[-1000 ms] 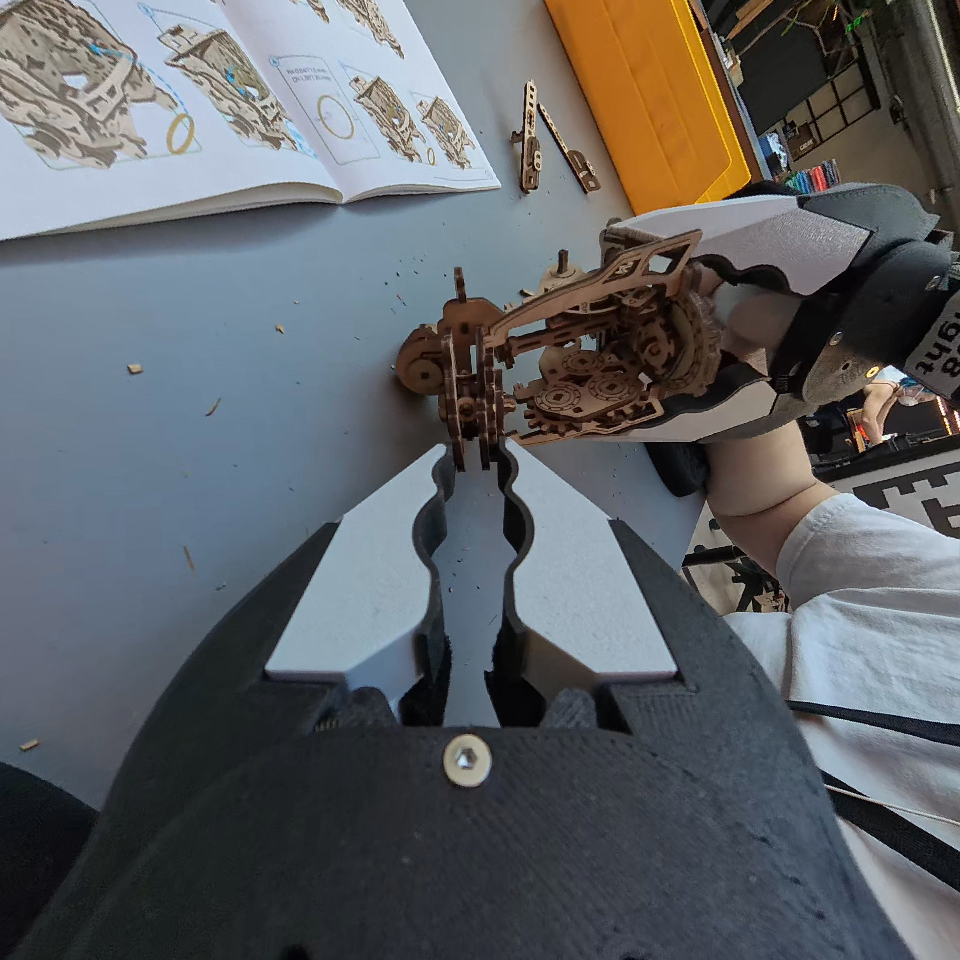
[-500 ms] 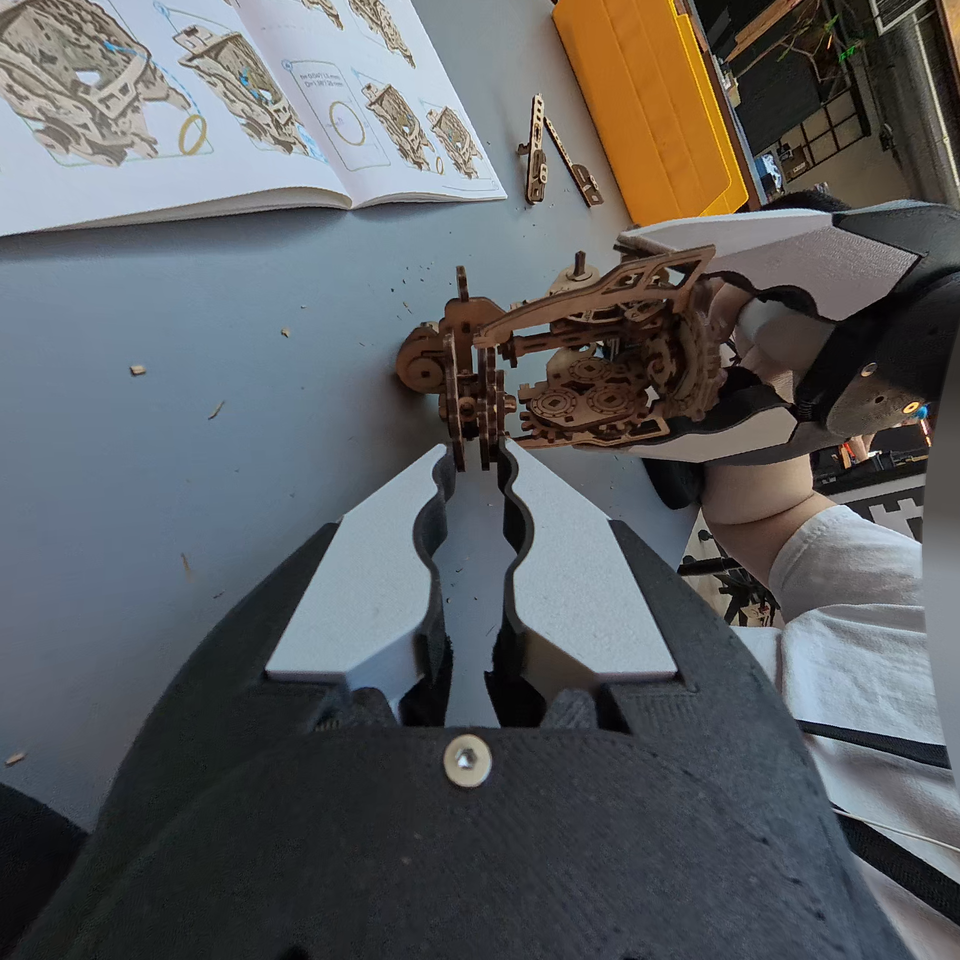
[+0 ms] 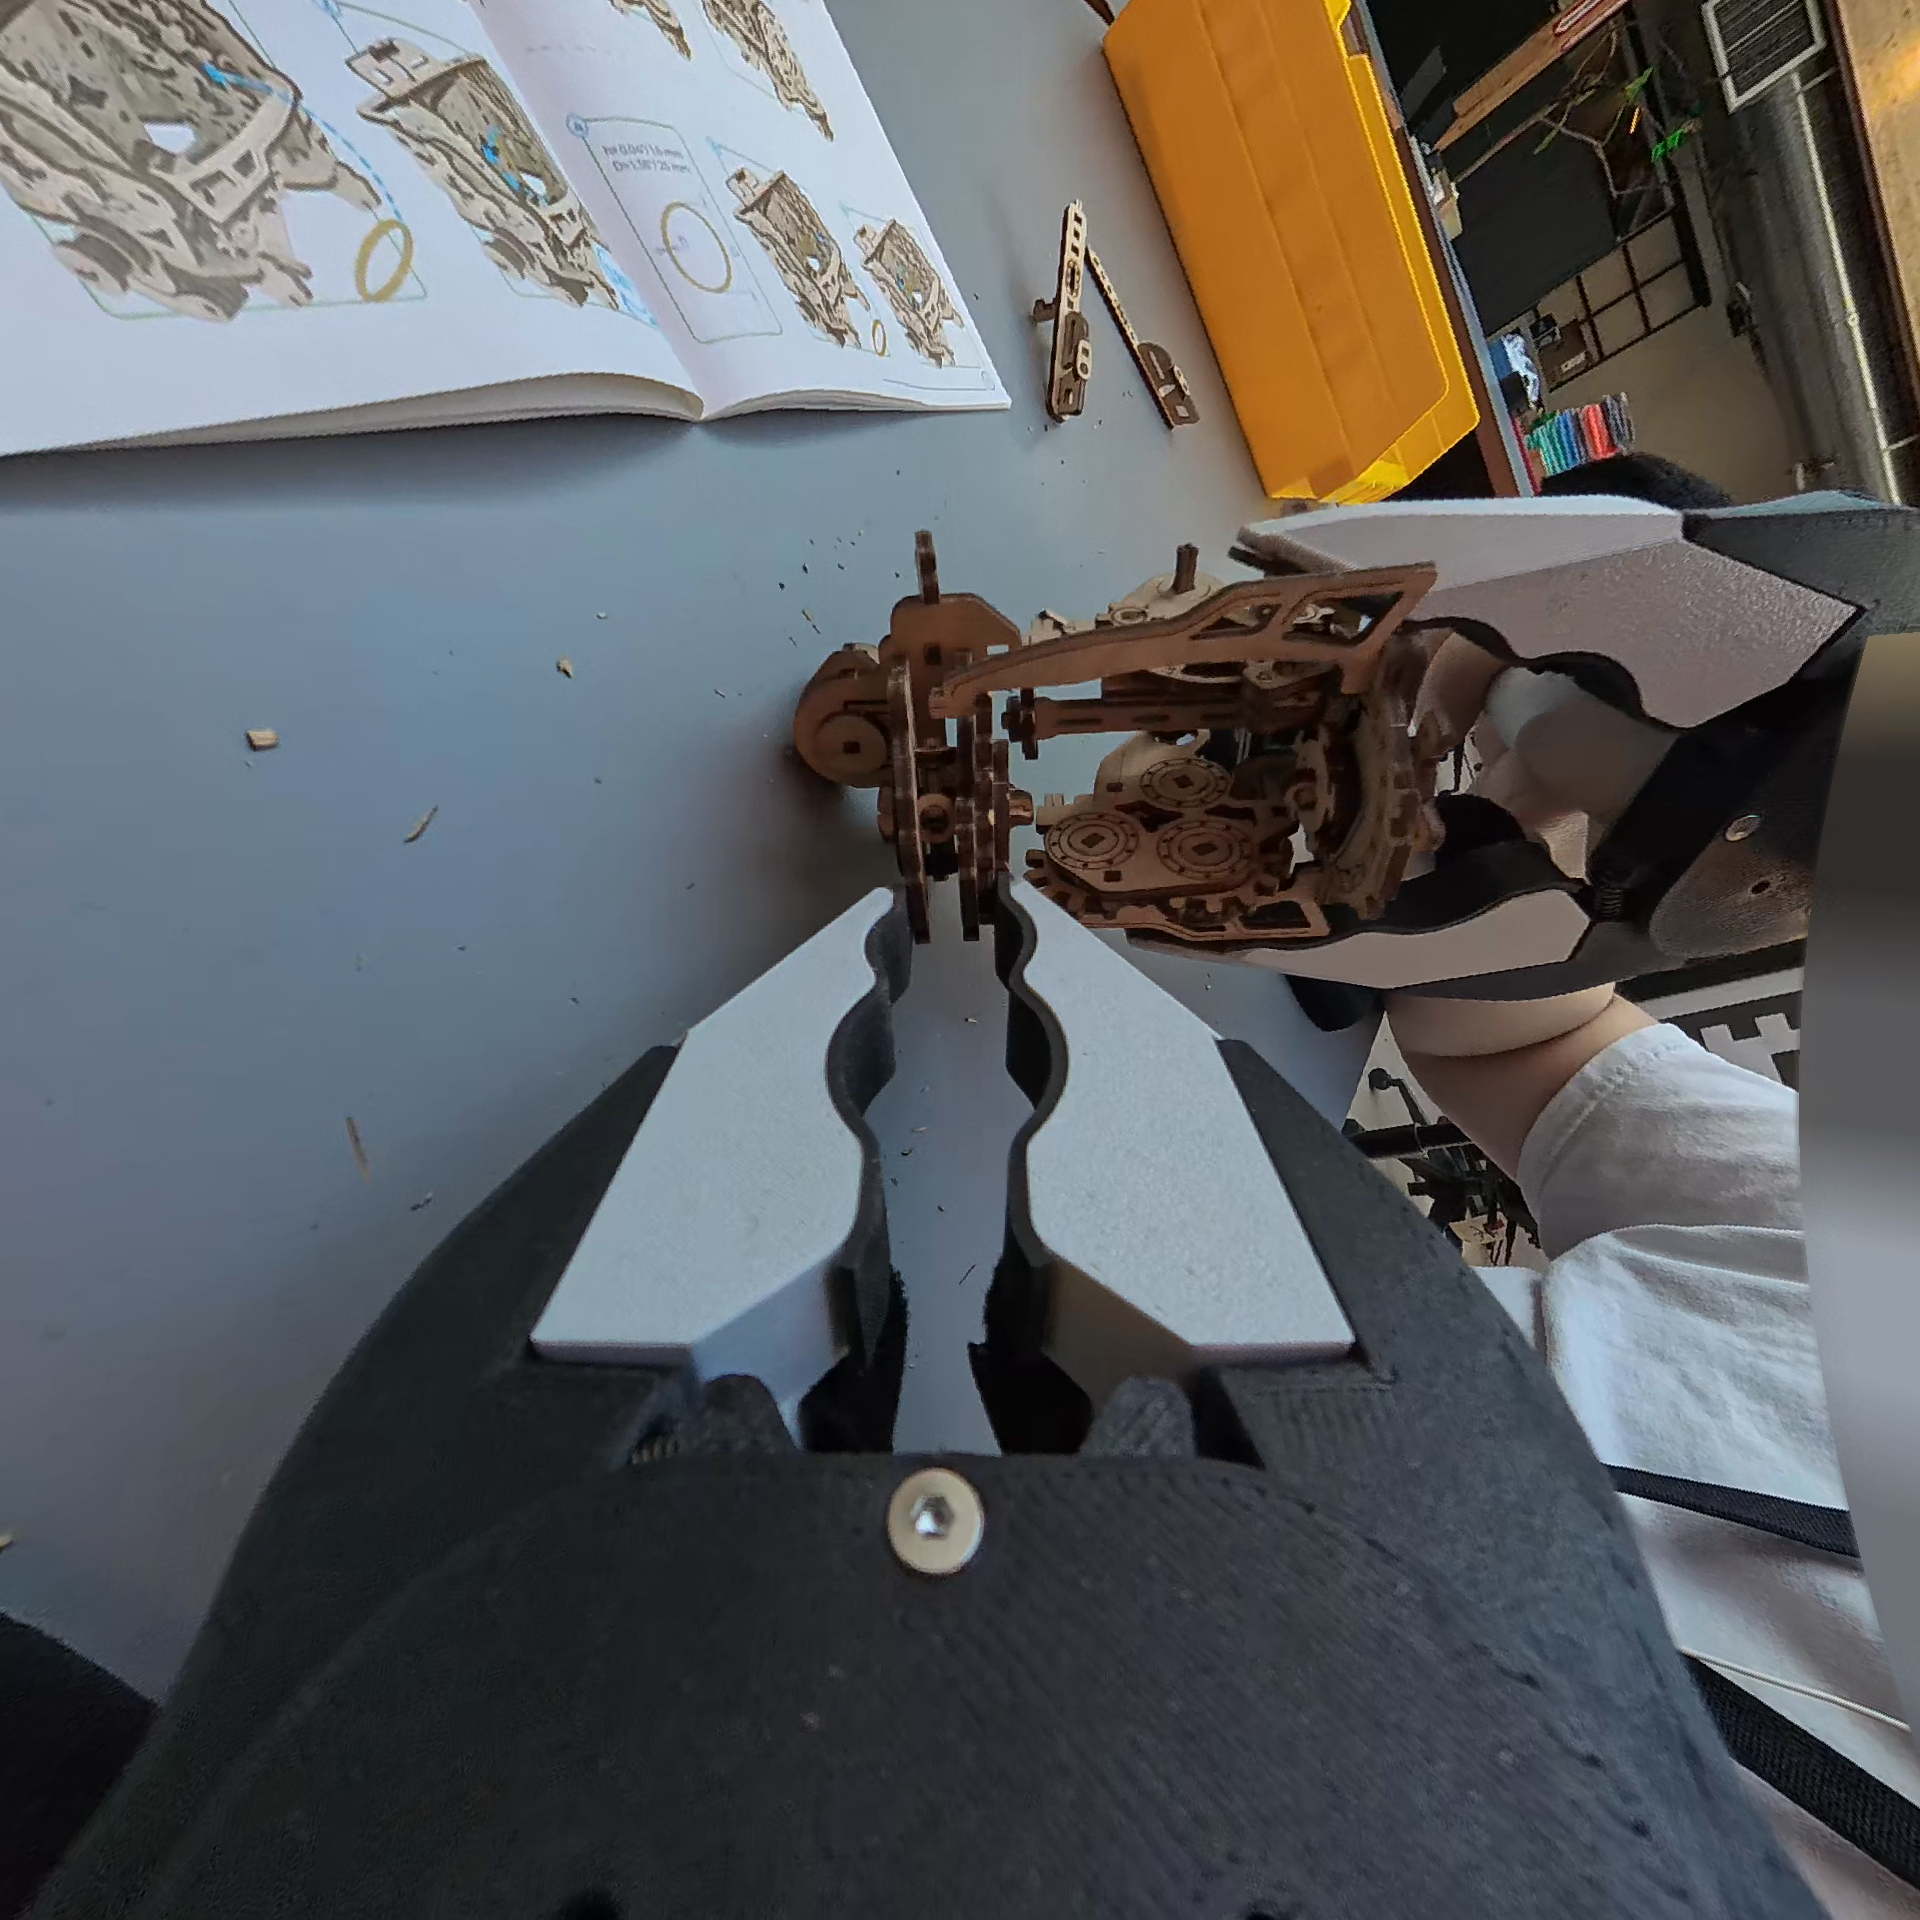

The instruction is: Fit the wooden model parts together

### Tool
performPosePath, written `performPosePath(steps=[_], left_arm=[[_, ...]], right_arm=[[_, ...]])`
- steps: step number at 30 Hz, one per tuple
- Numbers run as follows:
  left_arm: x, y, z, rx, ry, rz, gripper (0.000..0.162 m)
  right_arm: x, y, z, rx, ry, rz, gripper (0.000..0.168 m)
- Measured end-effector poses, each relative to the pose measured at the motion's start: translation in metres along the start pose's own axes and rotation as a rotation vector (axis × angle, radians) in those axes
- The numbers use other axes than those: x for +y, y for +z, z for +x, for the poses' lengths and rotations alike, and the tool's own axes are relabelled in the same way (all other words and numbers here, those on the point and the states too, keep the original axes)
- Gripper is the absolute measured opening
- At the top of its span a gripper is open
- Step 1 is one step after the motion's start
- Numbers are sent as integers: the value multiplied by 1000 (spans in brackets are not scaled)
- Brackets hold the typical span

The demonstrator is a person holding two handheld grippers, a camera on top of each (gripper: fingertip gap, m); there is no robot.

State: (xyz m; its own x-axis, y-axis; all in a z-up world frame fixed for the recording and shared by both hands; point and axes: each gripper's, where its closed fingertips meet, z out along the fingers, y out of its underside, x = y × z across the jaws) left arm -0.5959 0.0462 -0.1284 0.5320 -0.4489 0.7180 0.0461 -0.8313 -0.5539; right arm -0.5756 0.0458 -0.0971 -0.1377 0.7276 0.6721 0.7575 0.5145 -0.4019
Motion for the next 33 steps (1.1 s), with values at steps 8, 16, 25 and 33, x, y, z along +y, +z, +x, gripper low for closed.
performPosePath(steps=[8,16,25,33], left_arm=[[4,2,4,39,-21,-23,13],[3,0,2,21,-8,-19,13],[5,2,3,14,1,-27,13],[4,2,5,-9,19,-33,13]], right_arm=[[-8,0,-4,11,-45,66,78],[-2,3,-4,-5,-31,12,76],[3,1,-5,-23,-12,-21,76],[2,0,0,-11,0,-41,80]])
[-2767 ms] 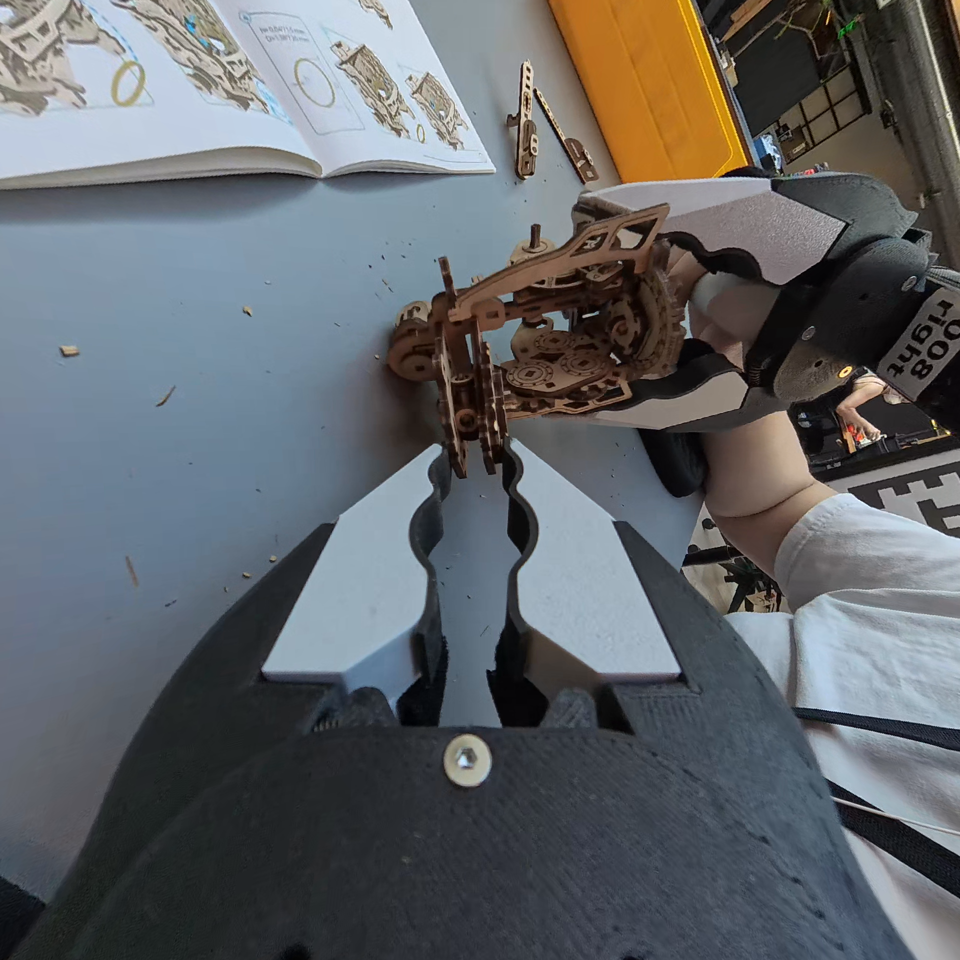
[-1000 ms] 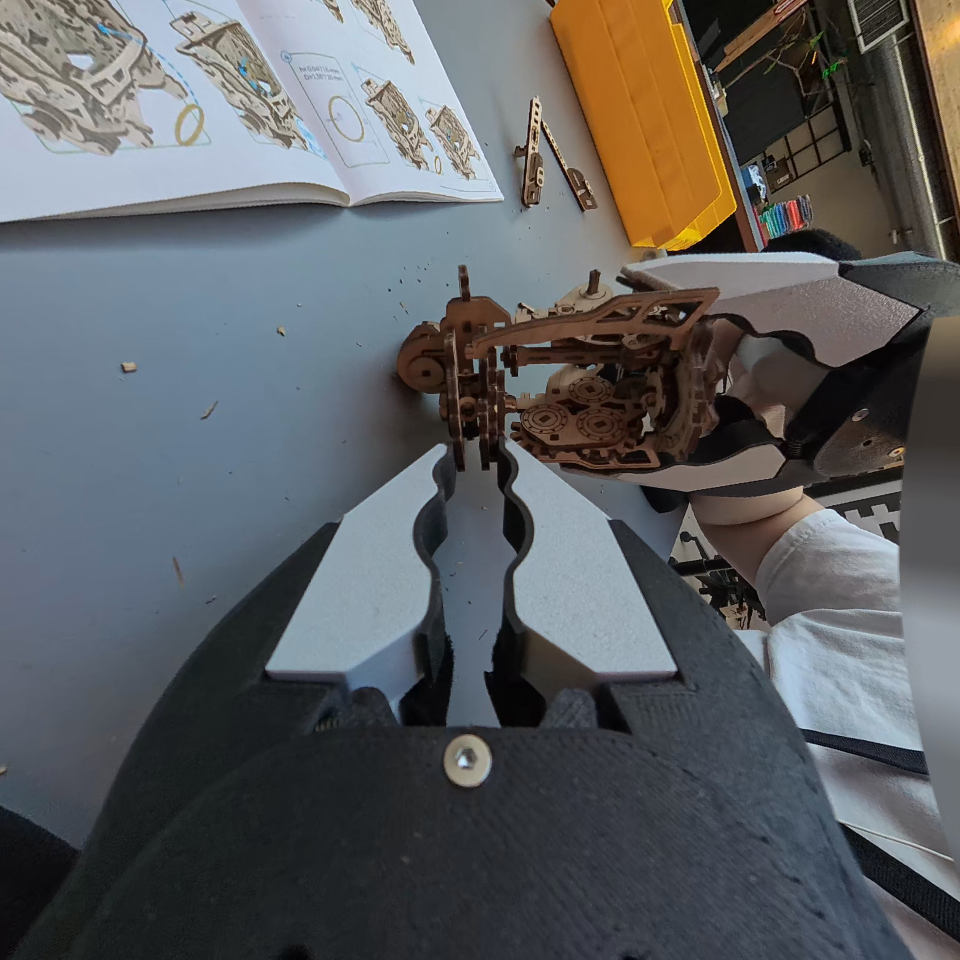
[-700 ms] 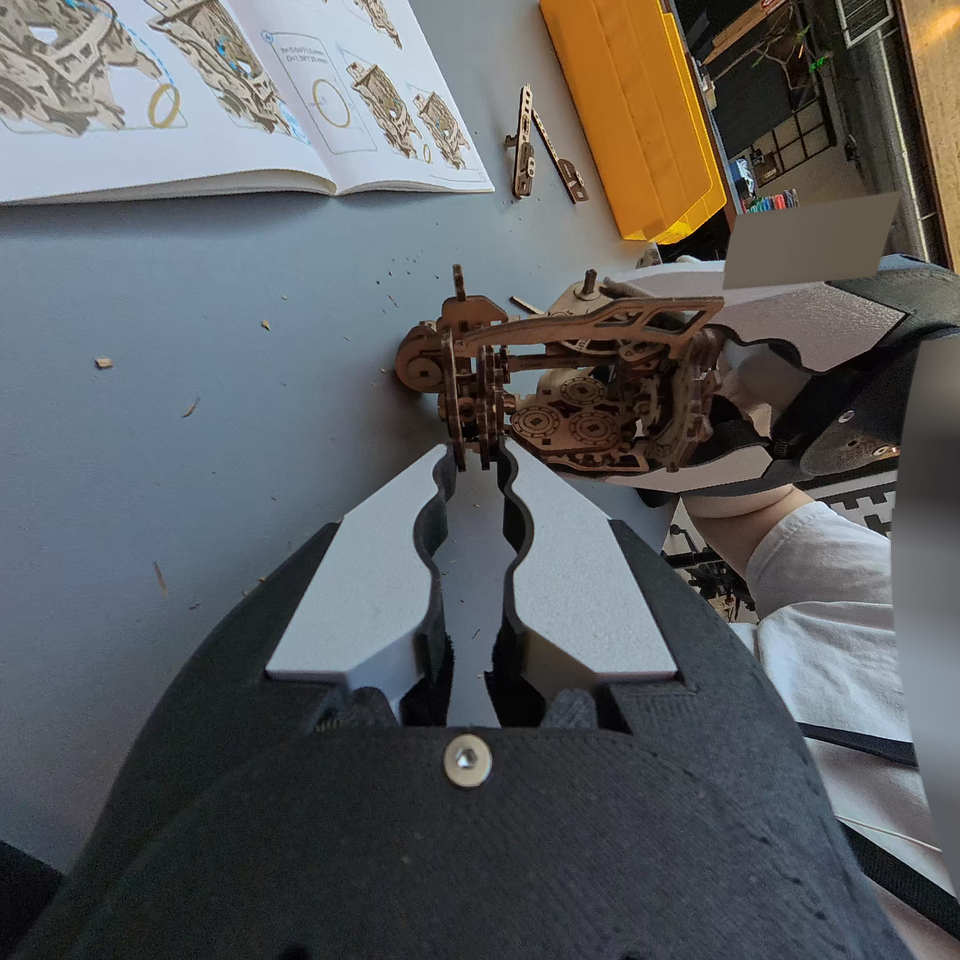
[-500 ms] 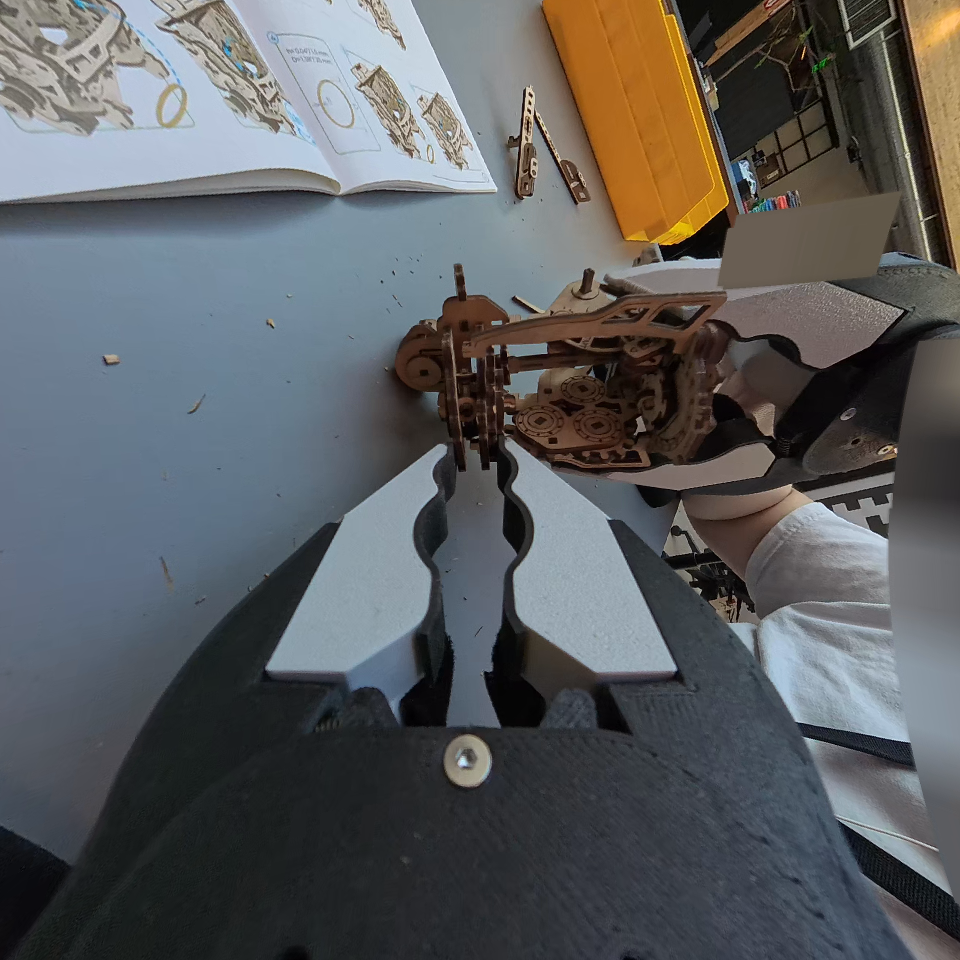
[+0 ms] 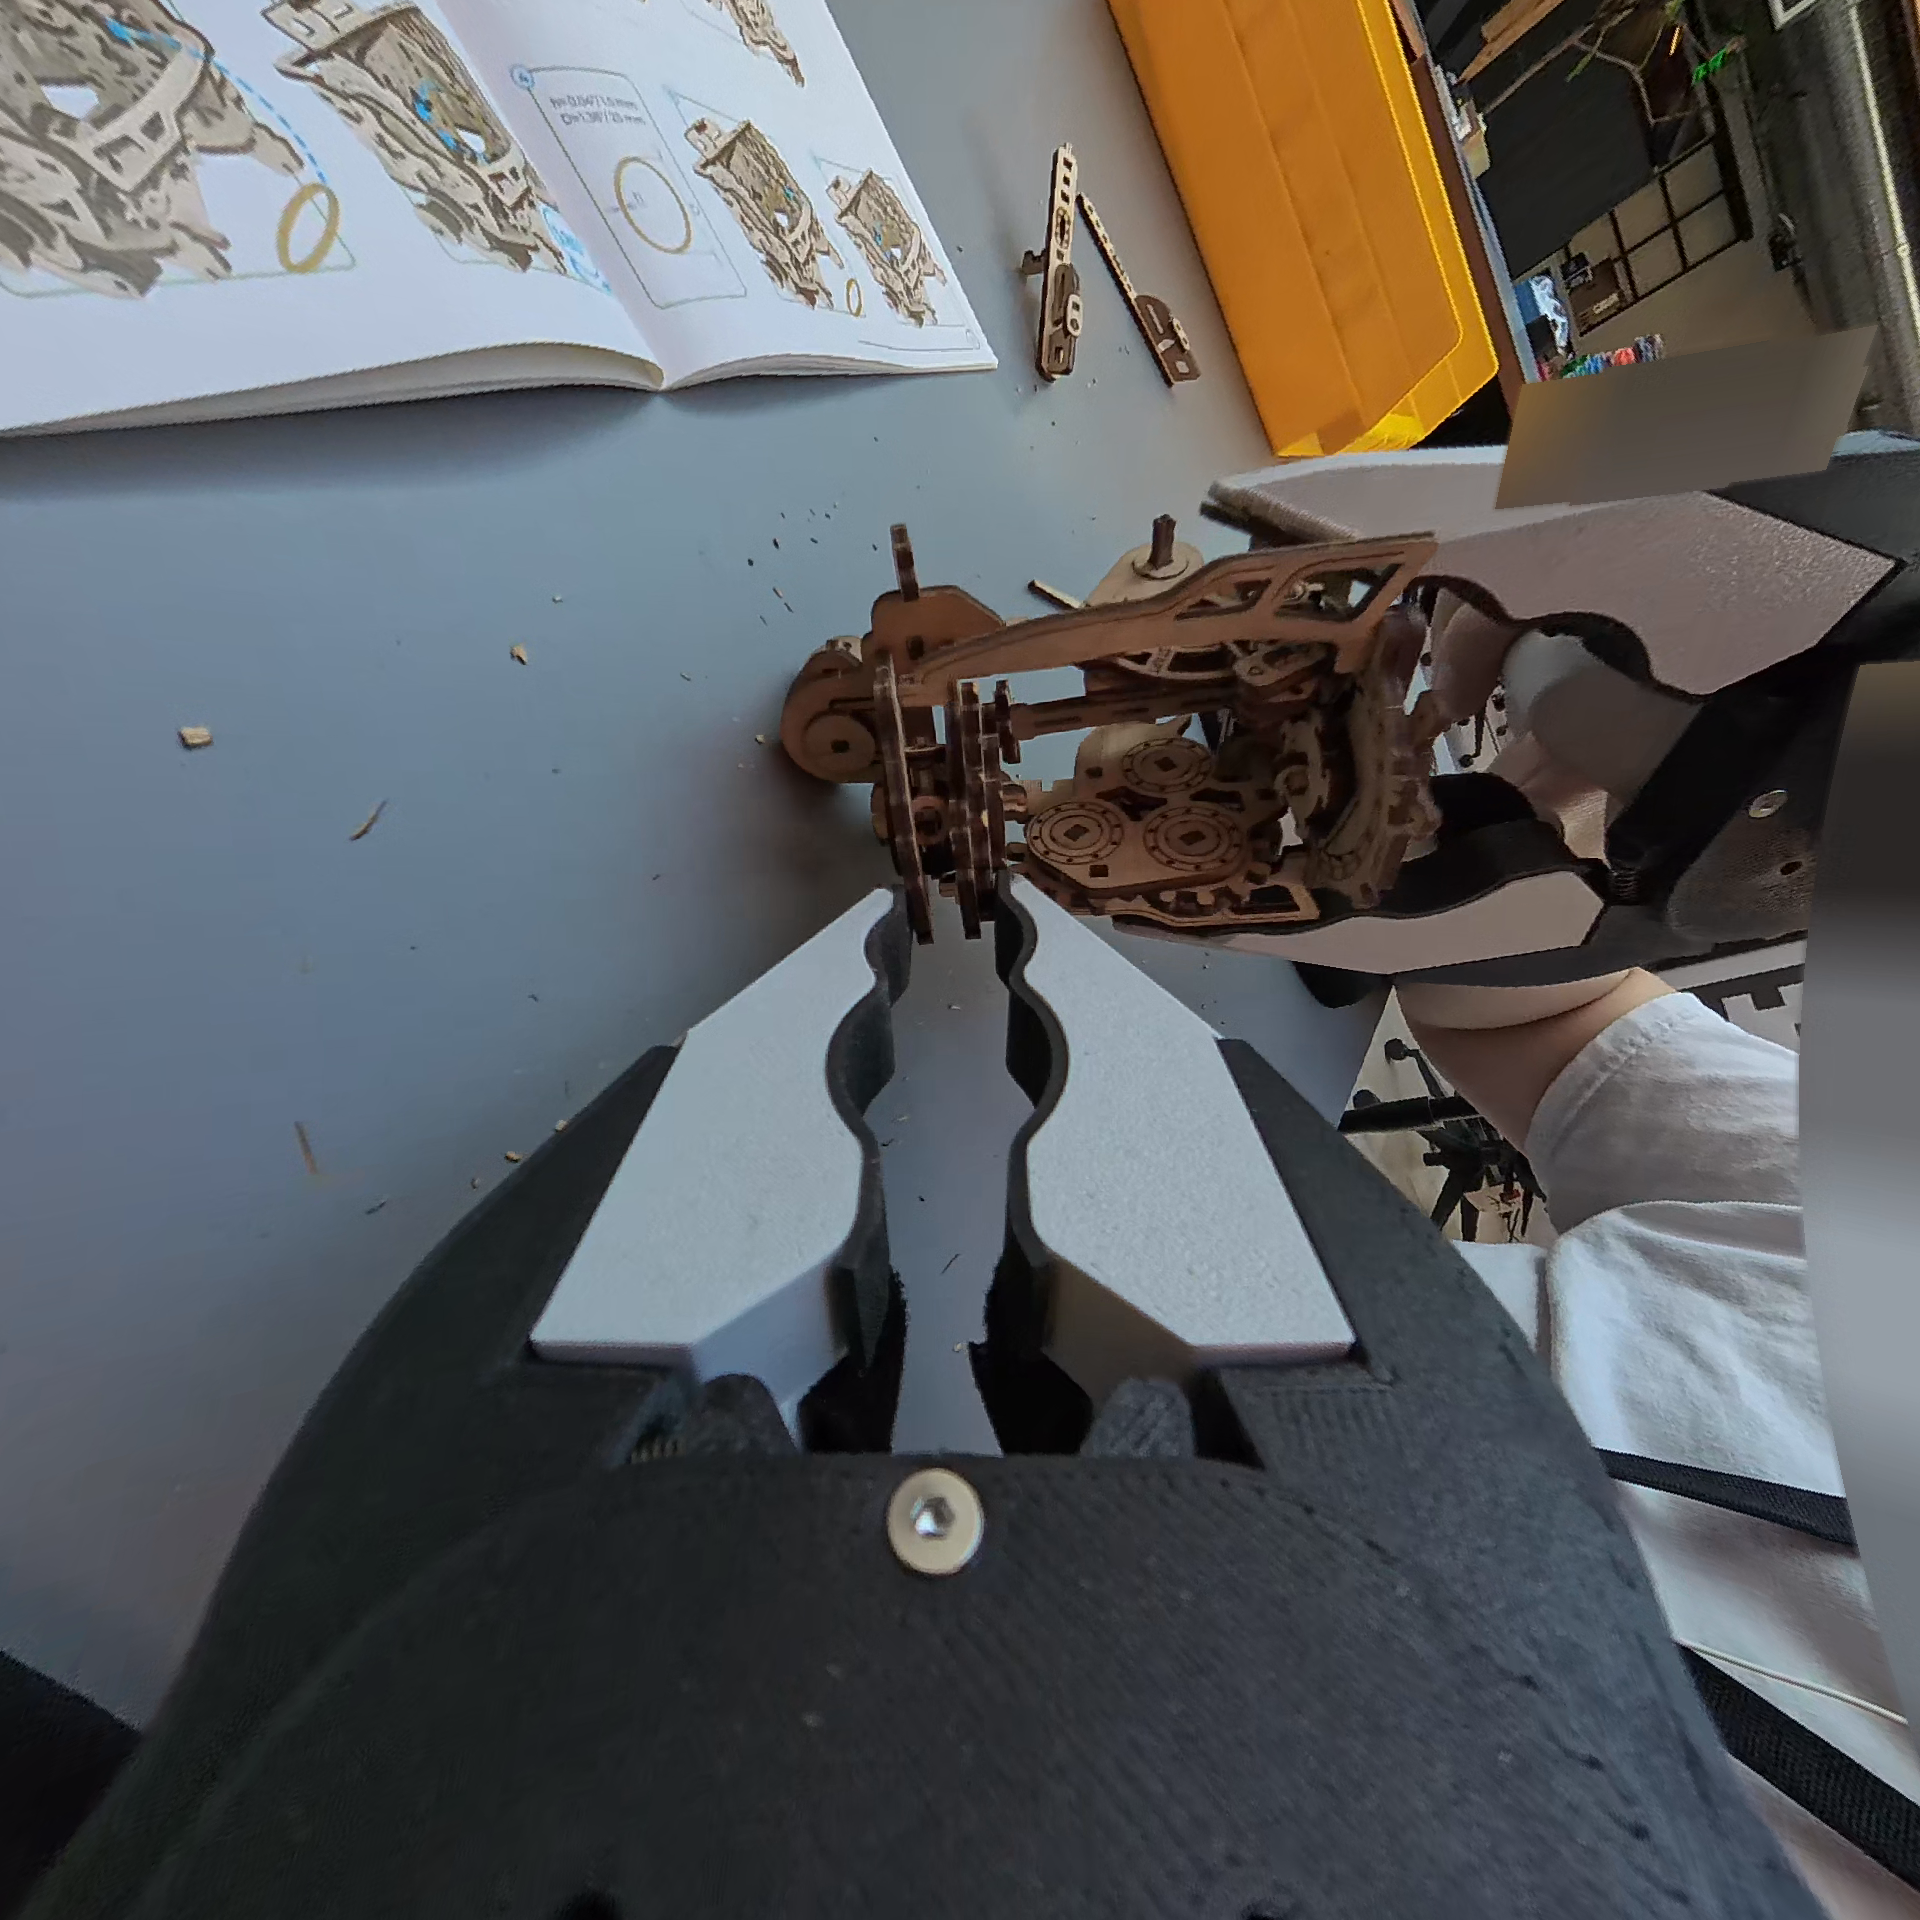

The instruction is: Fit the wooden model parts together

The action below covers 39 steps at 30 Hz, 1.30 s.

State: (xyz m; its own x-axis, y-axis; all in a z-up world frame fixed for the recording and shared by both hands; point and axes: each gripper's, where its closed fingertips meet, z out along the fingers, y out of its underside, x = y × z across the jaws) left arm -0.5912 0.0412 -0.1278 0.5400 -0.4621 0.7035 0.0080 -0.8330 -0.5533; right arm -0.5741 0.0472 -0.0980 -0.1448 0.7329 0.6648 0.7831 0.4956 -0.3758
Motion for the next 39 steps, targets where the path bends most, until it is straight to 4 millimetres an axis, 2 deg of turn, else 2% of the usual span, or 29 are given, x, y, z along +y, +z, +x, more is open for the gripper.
performPosePath(steps=[4,19,27,39], left_arm=[[1,0,0,3,-4,0,13],[1,0,0,6,-4,0,13],[1,0,0,6,-4,0,13],[2,1,1,3,6,-5,13]], right_arm=[[-1,0,2,23,-8,3,85],[-5,0,6,62,-29,49,86],[-7,-3,12,122,-52,56,94],[-10,-5,8,132,-122,61,88]])
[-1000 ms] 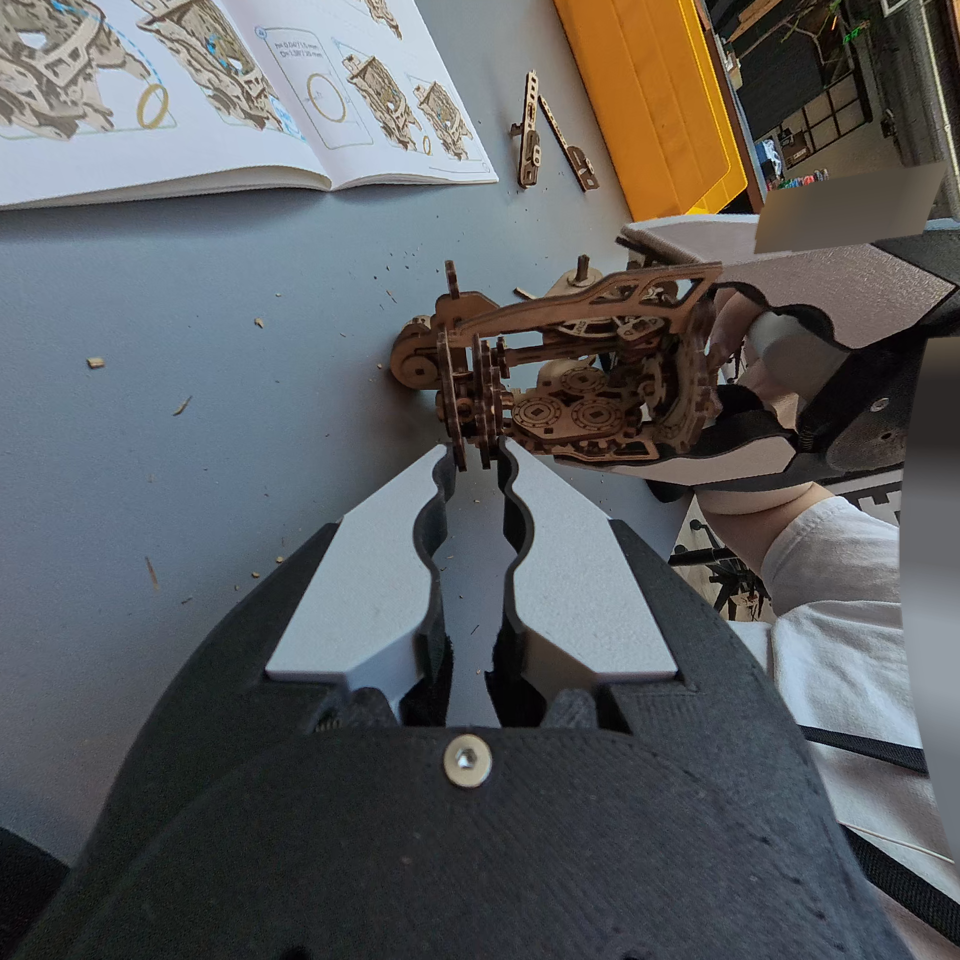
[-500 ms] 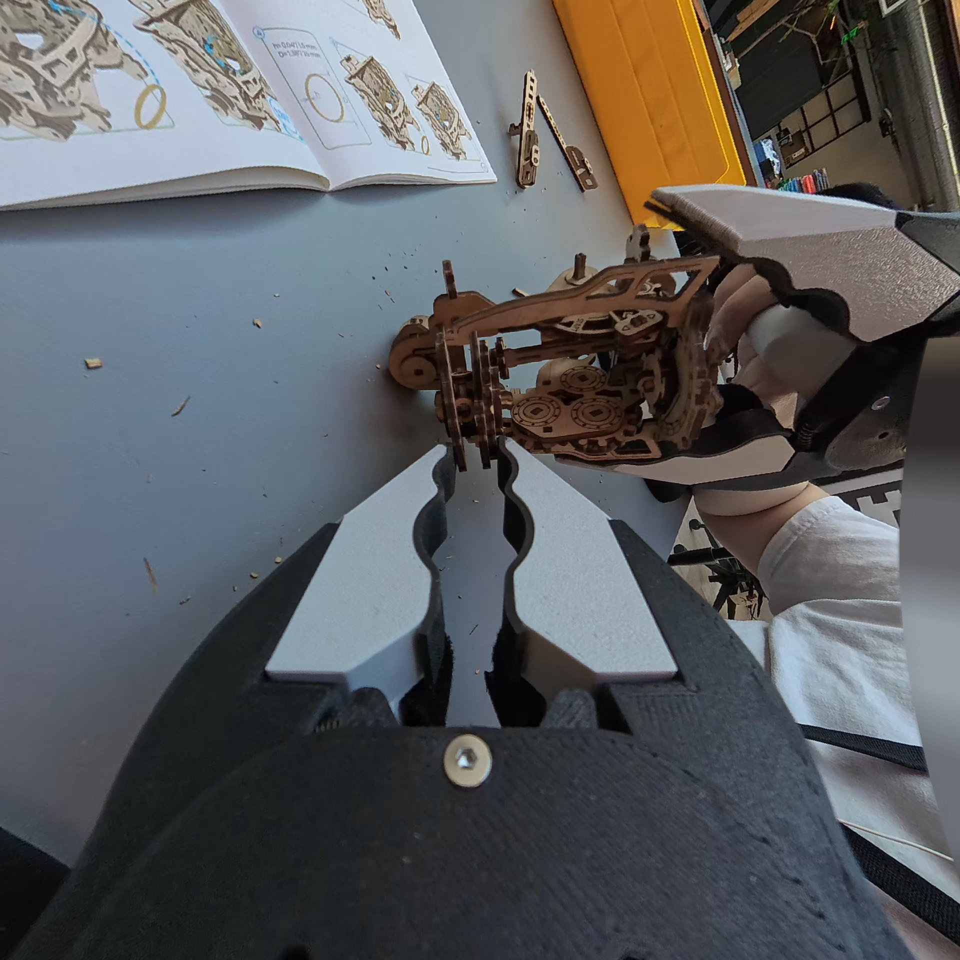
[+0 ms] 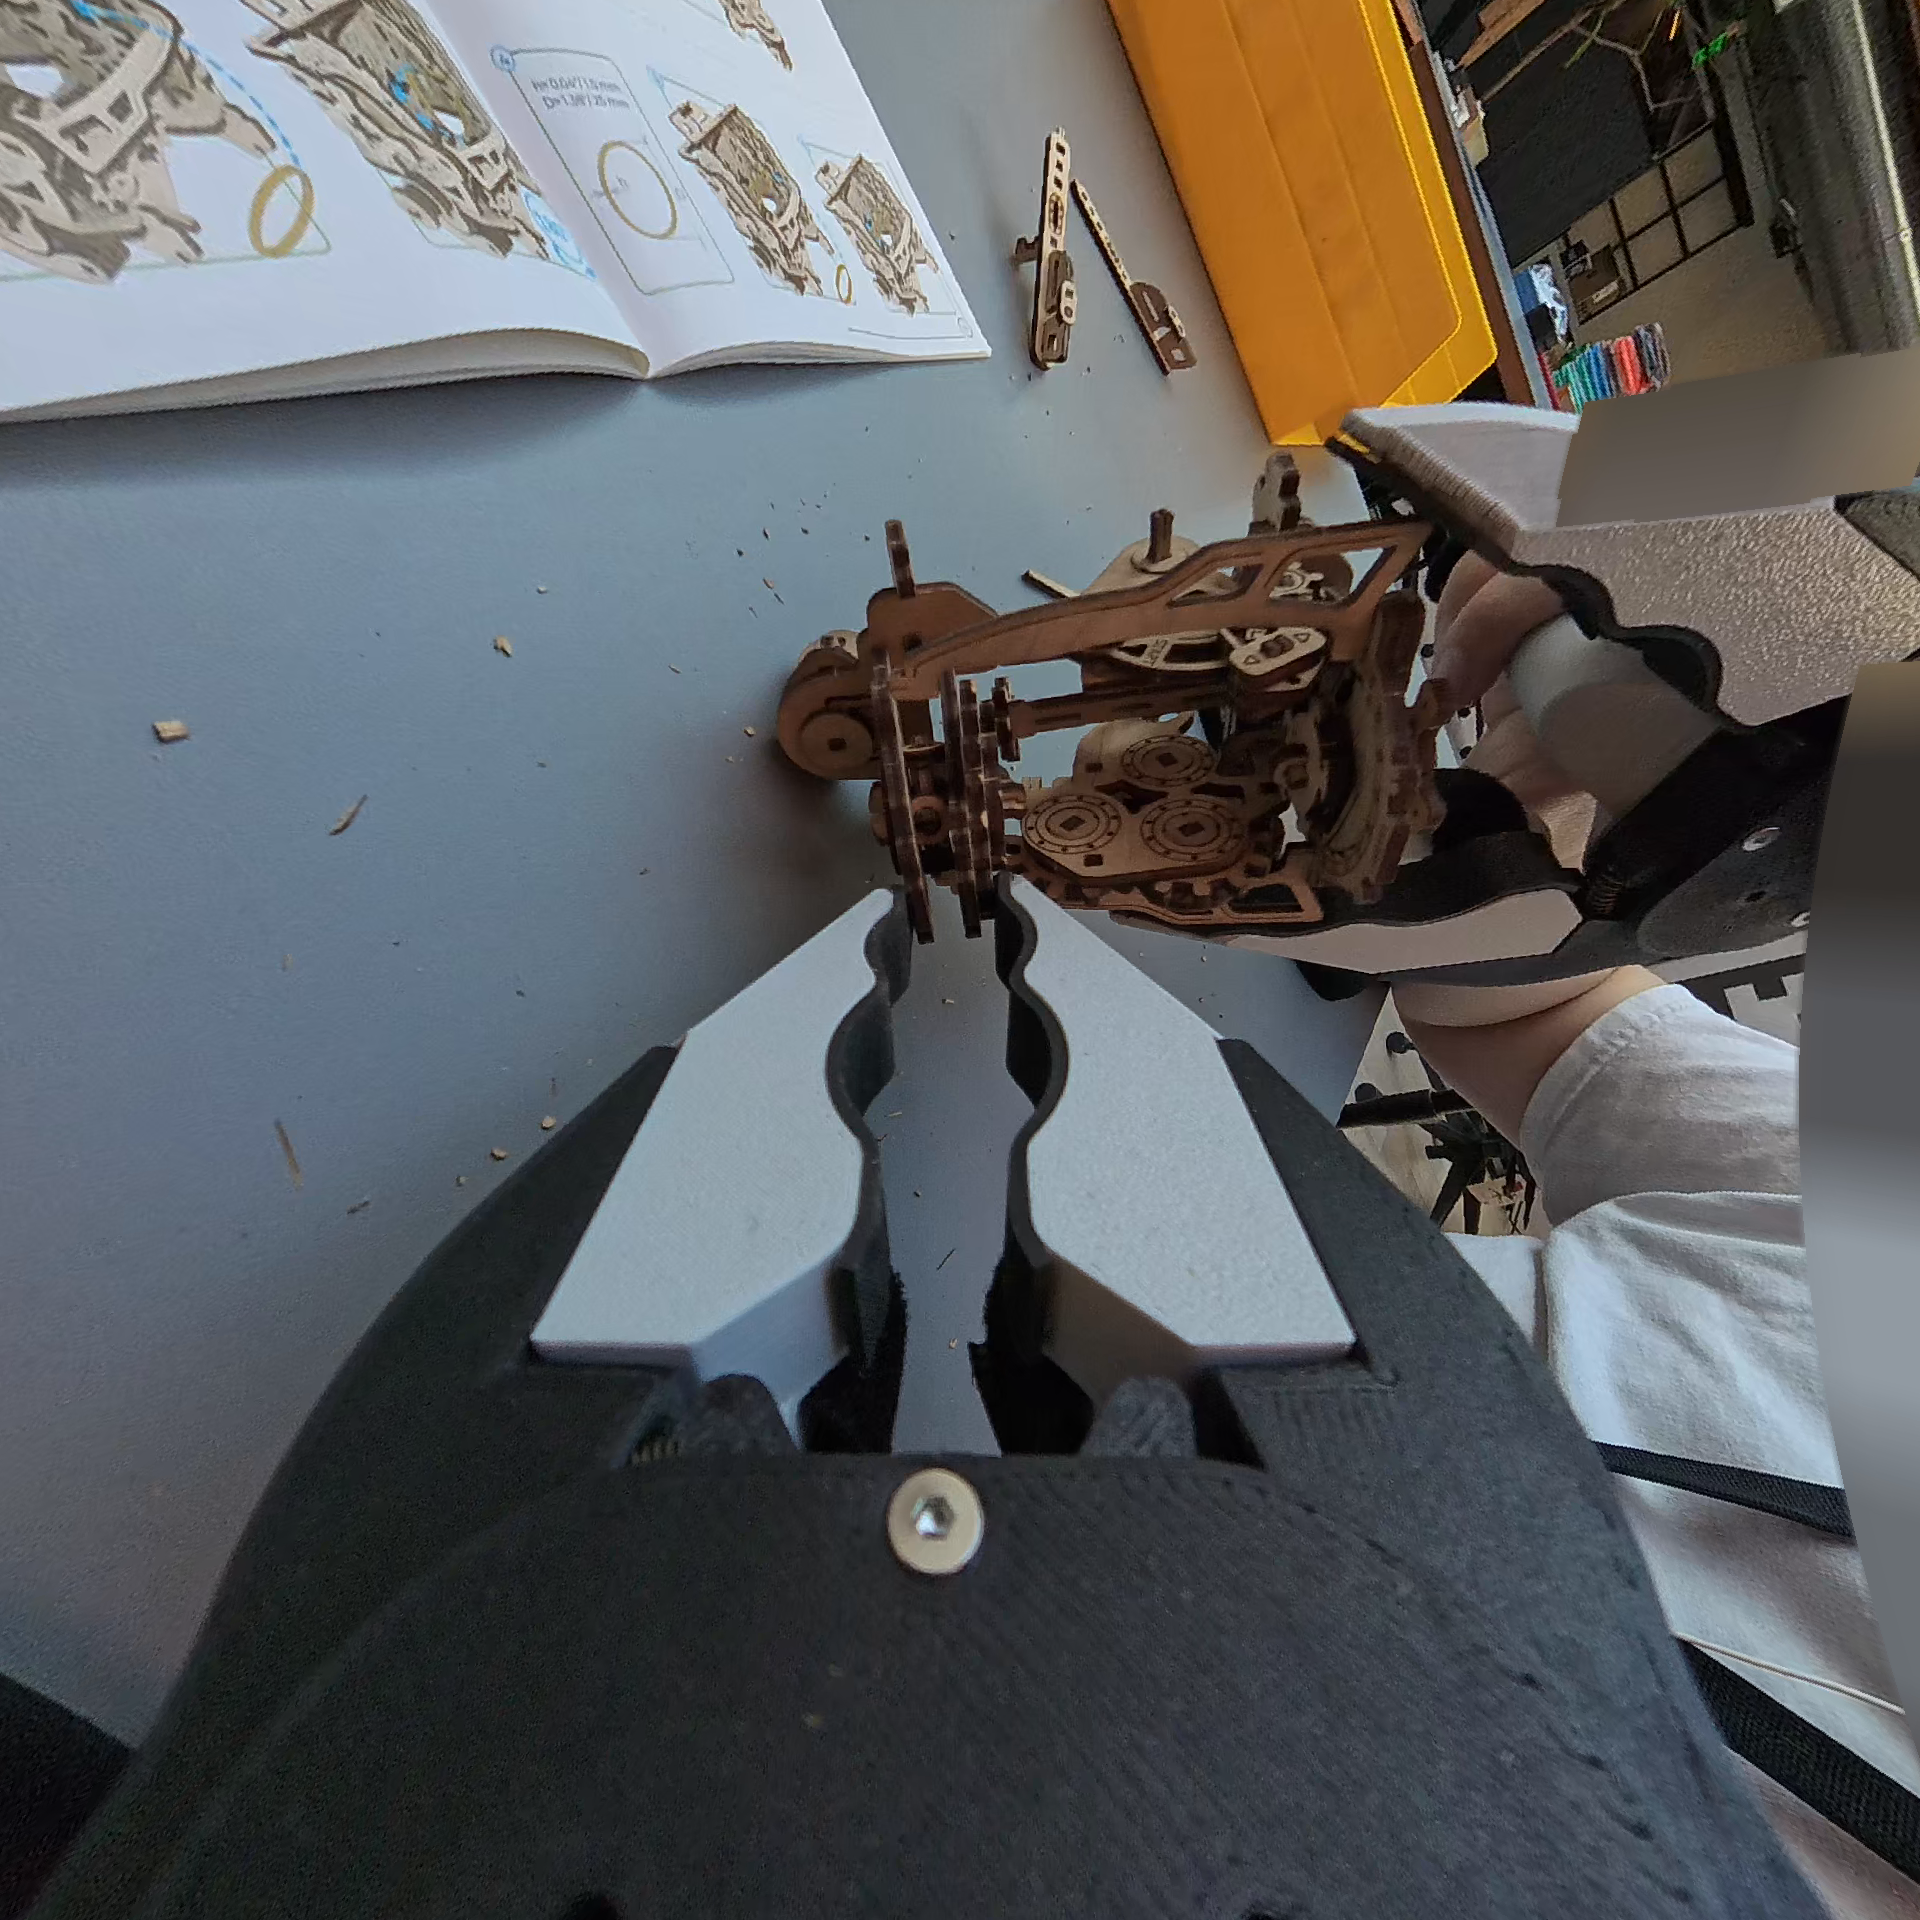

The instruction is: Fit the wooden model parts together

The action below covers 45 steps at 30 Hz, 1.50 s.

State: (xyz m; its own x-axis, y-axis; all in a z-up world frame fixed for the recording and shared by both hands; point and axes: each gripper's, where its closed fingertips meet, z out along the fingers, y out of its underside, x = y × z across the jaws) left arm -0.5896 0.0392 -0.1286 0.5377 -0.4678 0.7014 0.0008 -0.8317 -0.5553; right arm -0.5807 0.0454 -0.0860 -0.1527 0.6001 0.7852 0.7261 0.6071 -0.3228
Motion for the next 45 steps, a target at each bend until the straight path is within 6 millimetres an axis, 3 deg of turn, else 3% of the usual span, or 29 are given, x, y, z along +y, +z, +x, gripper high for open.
performPosePath(steps=[21,38,45], left_arm=[[4,2,2,40,-9,-7,13],[10,1,9,132,-31,-58,13],[10,0,8,181,-97,-65,13]], right_arm=[[-4,-4,-6,-54,44,145,87],[-7,-9,-10,-142,-99,194,87],[-7,-7,-10,-166,-72,194,87]])
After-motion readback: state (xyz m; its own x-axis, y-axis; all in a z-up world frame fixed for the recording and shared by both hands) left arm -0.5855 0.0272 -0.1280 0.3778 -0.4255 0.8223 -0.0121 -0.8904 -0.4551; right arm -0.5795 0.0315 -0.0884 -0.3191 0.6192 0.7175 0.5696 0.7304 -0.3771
